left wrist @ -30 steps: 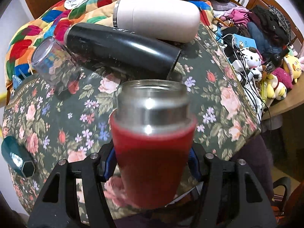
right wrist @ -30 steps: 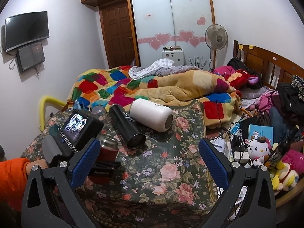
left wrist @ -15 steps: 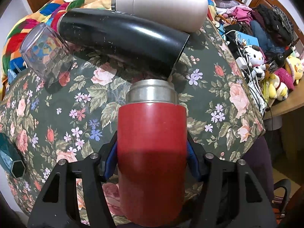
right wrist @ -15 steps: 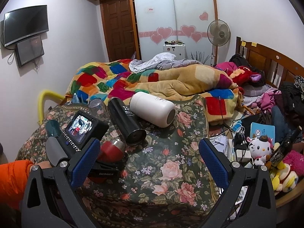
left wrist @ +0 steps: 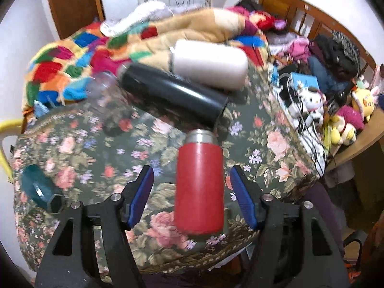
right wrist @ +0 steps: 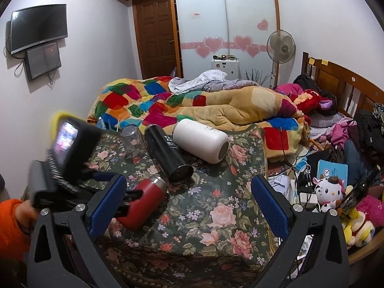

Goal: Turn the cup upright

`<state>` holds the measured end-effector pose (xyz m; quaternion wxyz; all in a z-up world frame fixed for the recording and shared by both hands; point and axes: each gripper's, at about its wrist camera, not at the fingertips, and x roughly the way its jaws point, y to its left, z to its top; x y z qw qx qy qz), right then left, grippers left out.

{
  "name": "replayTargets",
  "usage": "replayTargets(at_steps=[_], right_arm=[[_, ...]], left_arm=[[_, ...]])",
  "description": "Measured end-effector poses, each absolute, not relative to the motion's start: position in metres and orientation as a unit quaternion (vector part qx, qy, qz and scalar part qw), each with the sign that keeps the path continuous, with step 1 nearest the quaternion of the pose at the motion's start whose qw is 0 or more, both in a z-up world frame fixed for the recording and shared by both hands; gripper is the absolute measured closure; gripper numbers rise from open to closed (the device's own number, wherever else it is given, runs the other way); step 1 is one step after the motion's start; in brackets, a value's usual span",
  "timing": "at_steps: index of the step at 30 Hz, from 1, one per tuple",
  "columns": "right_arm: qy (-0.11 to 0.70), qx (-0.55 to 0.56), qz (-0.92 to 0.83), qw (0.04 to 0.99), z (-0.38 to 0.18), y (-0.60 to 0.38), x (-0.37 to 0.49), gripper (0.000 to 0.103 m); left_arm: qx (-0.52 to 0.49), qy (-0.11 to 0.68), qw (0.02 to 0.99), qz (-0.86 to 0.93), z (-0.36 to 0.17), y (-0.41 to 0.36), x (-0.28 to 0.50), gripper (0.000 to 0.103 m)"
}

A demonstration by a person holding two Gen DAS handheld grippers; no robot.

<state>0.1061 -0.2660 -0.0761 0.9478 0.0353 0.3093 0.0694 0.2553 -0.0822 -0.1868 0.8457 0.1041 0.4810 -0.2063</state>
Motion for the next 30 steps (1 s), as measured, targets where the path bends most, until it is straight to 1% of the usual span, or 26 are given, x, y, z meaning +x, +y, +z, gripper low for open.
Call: replayTargets(at_steps=[4,8,11,13,14,19,22,26,30], right_arm=[[0.306,0.030,0.071,0.949,-0.073,-0.260,0.106,0.000],[0.308,0.028,0.079,0.948,-0.074,-0.251,0.109,0.000],[0.320,0.030,0.088,0.943,-0.079,-0.244,0.118,0.000],[0.332,0.028,0.093,0.938,-0.087,-0.235,0.126,0.000],[0.339,0.026,0.091,0.936,-0.091,-0.231,0.130,0.000],[0.392,0.027,0.104,0.914,-0.122,-0.211,0.158,0.000],[0.435,0.047,0.127,0.890,-0.145,-0.200,0.176,0.006],[0.480,0.071,0.140,0.863,-0.167,-0.192,0.194,0.010],[0.521,0.101,0.152,0.834,-0.186,-0.191,0.211,0.014]], left_arm=[[0.092,0.443,0.872,-0.186,-0.160,-0.061,0.238,0.036],[0.079,0.410,0.896,-0.155,-0.144,-0.038,0.222,0.032],[0.077,0.379,0.913,-0.127,-0.137,-0.020,0.207,0.028],[0.072,0.360,0.924,-0.107,-0.135,-0.008,0.198,0.023],[0.069,0.354,0.927,-0.100,-0.134,-0.003,0.194,0.020],[0.040,0.337,0.938,-0.073,-0.136,0.023,0.178,0.018],[0.026,0.332,0.941,-0.054,-0.138,0.035,0.171,0.018],[0.008,0.332,0.942,-0.045,-0.143,0.047,0.163,0.018],[0.010,0.335,0.941,-0.037,-0.148,0.054,0.158,0.018]])
